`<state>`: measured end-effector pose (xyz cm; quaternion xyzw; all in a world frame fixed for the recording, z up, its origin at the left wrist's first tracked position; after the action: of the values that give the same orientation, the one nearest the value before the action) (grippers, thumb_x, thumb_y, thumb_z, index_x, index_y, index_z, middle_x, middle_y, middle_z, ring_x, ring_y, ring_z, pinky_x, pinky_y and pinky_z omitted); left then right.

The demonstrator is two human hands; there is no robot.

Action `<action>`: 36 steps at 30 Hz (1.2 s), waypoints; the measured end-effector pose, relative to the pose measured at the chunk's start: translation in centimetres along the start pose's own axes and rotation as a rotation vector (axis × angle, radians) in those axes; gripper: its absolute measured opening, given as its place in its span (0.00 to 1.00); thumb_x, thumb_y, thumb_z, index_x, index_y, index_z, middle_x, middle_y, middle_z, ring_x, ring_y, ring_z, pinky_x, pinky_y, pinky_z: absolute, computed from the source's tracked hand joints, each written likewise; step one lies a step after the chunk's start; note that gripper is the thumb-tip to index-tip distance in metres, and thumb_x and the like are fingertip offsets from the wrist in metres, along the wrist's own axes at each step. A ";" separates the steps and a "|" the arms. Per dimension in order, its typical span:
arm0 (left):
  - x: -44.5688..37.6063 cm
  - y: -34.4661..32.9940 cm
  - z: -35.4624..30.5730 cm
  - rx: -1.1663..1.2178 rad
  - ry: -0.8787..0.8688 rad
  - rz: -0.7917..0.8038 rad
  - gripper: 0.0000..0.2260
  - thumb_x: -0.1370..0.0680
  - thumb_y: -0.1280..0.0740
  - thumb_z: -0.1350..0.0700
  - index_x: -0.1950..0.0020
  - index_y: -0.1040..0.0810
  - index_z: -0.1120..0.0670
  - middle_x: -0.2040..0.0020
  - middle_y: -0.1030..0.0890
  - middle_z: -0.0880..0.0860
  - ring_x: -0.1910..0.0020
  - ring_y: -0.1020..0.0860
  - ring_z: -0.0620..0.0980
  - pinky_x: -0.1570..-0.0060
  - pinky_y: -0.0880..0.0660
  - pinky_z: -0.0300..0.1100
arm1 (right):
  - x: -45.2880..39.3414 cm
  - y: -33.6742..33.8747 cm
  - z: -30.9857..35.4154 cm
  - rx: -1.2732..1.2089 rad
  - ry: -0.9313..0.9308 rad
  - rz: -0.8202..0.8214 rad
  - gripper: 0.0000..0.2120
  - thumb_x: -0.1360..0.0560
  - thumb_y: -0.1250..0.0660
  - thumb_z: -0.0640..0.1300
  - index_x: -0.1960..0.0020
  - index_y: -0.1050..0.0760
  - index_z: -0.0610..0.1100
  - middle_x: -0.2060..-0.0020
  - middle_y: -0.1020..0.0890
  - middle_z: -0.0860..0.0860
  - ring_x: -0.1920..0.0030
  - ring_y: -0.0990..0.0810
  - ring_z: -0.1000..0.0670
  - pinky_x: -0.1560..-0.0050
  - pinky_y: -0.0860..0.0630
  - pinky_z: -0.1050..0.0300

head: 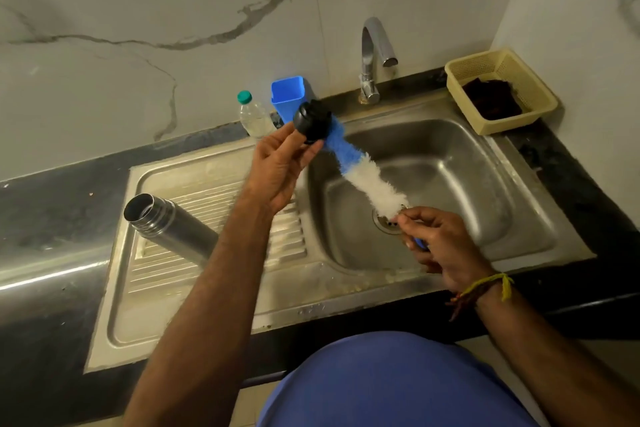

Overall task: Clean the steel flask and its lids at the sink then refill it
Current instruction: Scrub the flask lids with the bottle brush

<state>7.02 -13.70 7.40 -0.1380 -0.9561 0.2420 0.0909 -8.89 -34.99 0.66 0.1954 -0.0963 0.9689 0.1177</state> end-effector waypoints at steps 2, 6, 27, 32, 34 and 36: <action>0.2 0.5 -0.4 -0.148 -0.018 0.037 0.13 0.20 0.33 0.66 0.36 0.21 0.62 0.43 0.16 0.60 0.42 0.17 0.56 0.42 0.19 0.48 | -0.1 0.3 0.3 -0.007 -0.036 0.037 0.06 0.22 0.31 0.41 0.52 0.17 0.39 0.72 0.30 0.45 0.80 0.43 0.55 0.77 0.48 0.68; 0.9 0.7 -0.2 -0.226 -0.005 0.002 0.19 0.21 0.31 0.65 0.31 0.28 0.68 0.44 0.17 0.62 0.44 0.17 0.57 0.45 0.18 0.48 | -0.6 -0.4 1.2 -0.028 -0.043 0.127 0.08 0.21 0.33 0.40 0.56 0.16 0.43 0.74 0.30 0.47 0.80 0.44 0.56 0.75 0.51 0.65; 3.4 3.2 0.3 -0.398 -0.116 -0.468 0.12 0.26 0.29 0.72 0.43 0.22 0.71 0.59 0.17 0.53 0.62 0.18 0.46 0.66 0.22 0.37 | 1.8 -0.4 4.6 0.731 0.816 -0.148 0.04 0.24 0.28 0.39 0.51 0.16 0.44 0.62 0.17 0.58 0.64 0.22 0.62 0.63 0.27 0.67; 4.0 2.7 2.4 0.020 0.030 -0.550 0.09 0.22 0.34 0.72 0.52 0.20 0.59 0.52 0.16 0.56 0.52 0.17 0.53 0.64 0.20 0.38 | 2.7 -0.7 3.1 0.708 0.848 -0.186 0.06 0.23 0.31 0.44 0.50 0.16 0.43 0.57 0.14 0.52 0.58 0.16 0.51 0.60 0.19 0.49; 4.2 2.5 3.1 0.121 0.078 -0.587 0.10 0.20 0.37 0.72 0.52 0.21 0.59 0.54 0.17 0.56 0.57 0.18 0.51 0.67 0.21 0.35 | 2.9 -0.5 2.9 0.693 0.859 -0.194 0.06 0.23 0.31 0.43 0.50 0.16 0.43 0.57 0.14 0.51 0.58 0.16 0.50 0.60 0.19 0.48; 4.4 2.4 3.7 0.216 0.120 -0.618 0.08 0.19 0.37 0.70 0.51 0.21 0.59 0.54 0.18 0.57 0.60 0.19 0.50 0.70 0.23 0.34 | 2.9 -0.4 2.9 0.707 0.866 -0.193 0.06 0.23 0.31 0.43 0.50 0.16 0.43 0.57 0.15 0.51 0.59 0.16 0.50 0.61 0.20 0.48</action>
<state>2.46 -11.94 3.54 0.1549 -0.9145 0.2944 0.2303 -10.31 -34.69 4.52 -0.1843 0.3094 0.9188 0.1619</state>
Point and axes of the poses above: each hand's wrist, its own x-axis away from the middle knuckle, its own y-axis out of the back of the hand, z = x × y, the point moved 5 cm from there along -x, towards the middle knuckle
